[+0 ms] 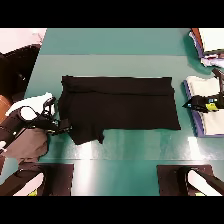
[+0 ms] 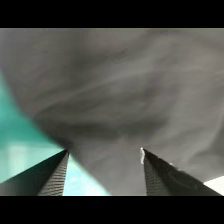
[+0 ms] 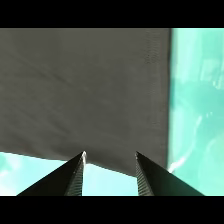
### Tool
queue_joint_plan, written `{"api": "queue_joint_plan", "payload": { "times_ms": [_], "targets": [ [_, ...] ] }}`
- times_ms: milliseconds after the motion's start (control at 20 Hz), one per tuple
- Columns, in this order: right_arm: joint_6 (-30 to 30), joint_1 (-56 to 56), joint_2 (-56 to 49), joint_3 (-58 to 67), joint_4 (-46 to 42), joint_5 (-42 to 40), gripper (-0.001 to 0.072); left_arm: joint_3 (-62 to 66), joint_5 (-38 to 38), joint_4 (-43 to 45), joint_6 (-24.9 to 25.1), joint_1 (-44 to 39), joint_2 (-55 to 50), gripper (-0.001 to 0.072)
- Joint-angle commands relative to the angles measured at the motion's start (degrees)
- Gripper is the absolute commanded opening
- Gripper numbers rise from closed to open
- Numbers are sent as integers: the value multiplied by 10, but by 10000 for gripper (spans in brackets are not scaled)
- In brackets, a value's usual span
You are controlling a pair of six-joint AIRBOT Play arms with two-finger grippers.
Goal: Fold the shirts.
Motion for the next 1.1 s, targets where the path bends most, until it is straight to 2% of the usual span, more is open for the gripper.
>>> {"api": "queue_joint_plan", "payload": {
  "times_ms": [0,50,100,150,200,350,450,500,550,600,800,900,1000,1050],
  "targets": [
    [-1,0,4,-3,18,1,369,-15,44,-24,7,0,2,494],
    [-1,0,4,-3,18,2,368,-15,47,-25,8,0,2,336],
    [-1,0,4,-3,18,4,369,-15,49,-28,10,0,2,223],
    [-1,0,4,-3,18,6,369,-14,51,-30,12,0,2,216],
    [-1,-1,4,-3,15,10,369,-14,51,-30,12,0,2,20],
    [0,-35,4,-19,1,38,369,11,12,-17,16,0,17,26],
    [0,-85,3,-74,-3,50,369,32,-12,0,16,0,49,26],
    [-1,-109,3,-108,-2,41,398,39,-15,1,16,0,66,26],
    [-1,-129,1,-144,-2,25,491,43,-16,-1,16,0,79,26],
    [-1,-143,-5,-171,0,13,510,47,-18,-4,16,0,82,26],
    [-1,-145,-53,-232,47,-49,507,47,-24,-3,16,0,82,27],
    [-1,-121,-73,-233,76,-91,451,47,-24,-3,16,0,82,27],
    [0,-90,-74,-231,91,-136,442,47,-23,-3,16,0,82,27],
    [3,-80,-74,-229,94,-148,410,47,-20,-2,16,0,82,27]
  ]
}}
